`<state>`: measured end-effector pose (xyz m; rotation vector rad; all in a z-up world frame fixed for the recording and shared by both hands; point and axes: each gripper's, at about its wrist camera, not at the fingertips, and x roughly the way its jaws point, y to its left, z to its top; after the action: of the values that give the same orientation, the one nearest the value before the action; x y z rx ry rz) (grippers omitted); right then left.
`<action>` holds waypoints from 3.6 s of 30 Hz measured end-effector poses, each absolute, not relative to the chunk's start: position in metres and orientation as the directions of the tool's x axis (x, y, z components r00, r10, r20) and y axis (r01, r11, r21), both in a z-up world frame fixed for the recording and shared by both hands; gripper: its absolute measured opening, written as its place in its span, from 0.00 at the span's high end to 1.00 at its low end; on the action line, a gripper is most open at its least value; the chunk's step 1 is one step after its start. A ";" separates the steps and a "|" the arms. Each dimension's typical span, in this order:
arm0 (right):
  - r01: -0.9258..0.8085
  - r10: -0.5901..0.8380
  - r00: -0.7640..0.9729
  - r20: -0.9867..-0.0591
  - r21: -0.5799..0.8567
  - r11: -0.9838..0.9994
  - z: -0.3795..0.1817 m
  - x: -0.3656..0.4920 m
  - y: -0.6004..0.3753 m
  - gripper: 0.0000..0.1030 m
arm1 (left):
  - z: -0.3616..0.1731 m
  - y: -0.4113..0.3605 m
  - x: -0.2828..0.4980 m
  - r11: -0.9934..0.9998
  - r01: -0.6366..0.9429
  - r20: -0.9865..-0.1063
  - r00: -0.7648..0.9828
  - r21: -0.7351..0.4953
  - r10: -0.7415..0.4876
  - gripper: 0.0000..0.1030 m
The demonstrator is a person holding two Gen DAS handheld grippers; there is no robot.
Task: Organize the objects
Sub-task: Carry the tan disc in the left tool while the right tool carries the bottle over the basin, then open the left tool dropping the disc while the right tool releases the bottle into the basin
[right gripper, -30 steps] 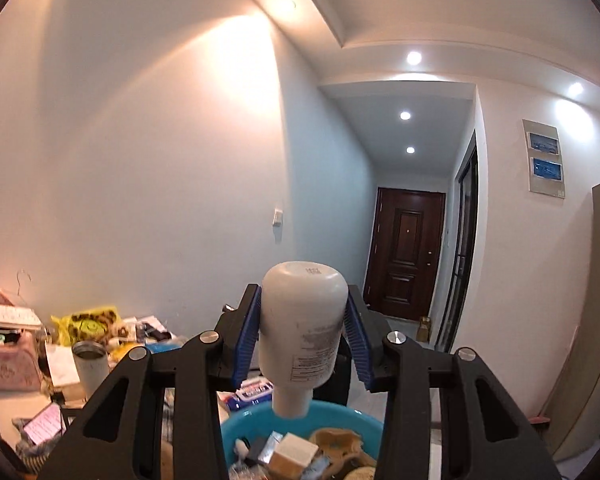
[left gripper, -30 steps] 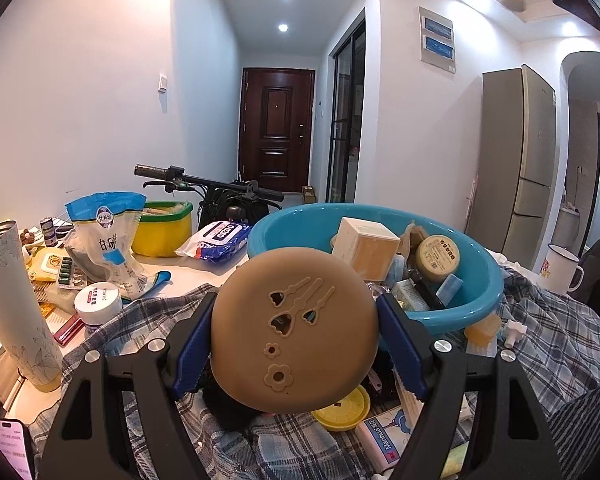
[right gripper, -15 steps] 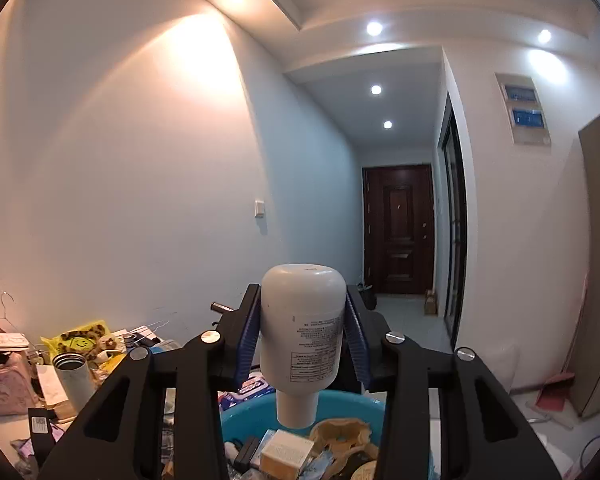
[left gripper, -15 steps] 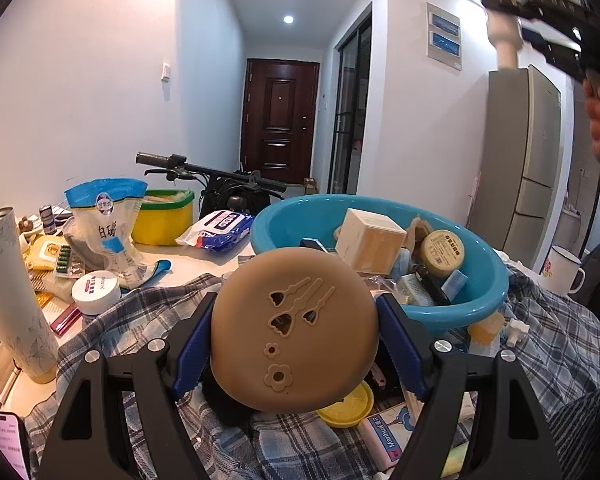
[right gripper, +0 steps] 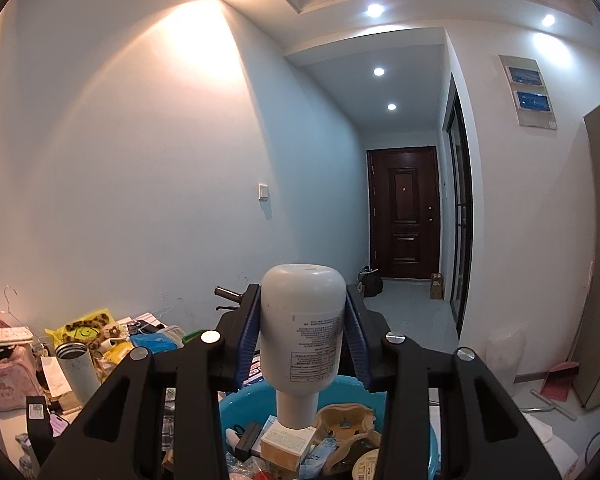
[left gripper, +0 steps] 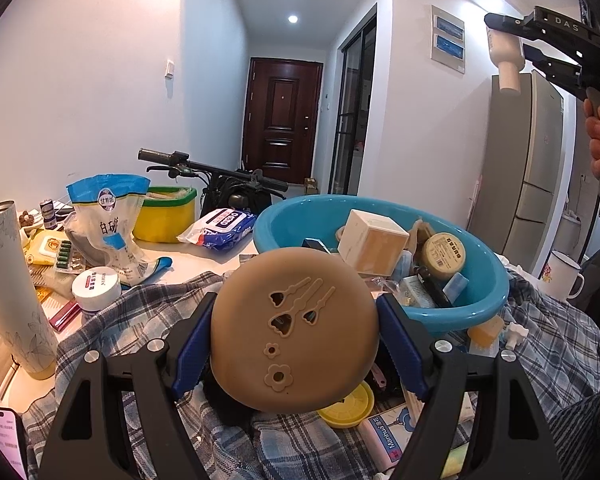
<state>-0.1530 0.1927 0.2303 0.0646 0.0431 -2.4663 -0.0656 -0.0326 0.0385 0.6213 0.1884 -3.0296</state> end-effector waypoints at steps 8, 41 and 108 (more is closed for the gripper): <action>0.641 -0.639 -0.765 -0.078 0.004 -0.768 0.230 -0.162 0.210 0.62 | 0.041 -0.033 -0.060 -0.991 0.071 -0.370 -0.929 -0.112 -0.025 0.22; 0.674 -0.683 -0.718 -0.137 0.110 -0.731 0.209 -0.183 0.213 0.62 | 0.216 0.030 -0.140 -0.986 0.016 -0.179 -0.984 -0.166 0.014 0.21; 0.674 -0.667 -0.721 -0.189 0.034 -0.738 0.204 -0.183 0.172 0.62 | 0.177 0.034 -0.165 -0.997 -0.073 -0.329 -0.941 -0.040 0.082 0.14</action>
<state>-0.1832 0.1724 0.2042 0.2441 0.0475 -2.3889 -0.1650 0.0338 0.1770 0.5403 0.0446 -3.1745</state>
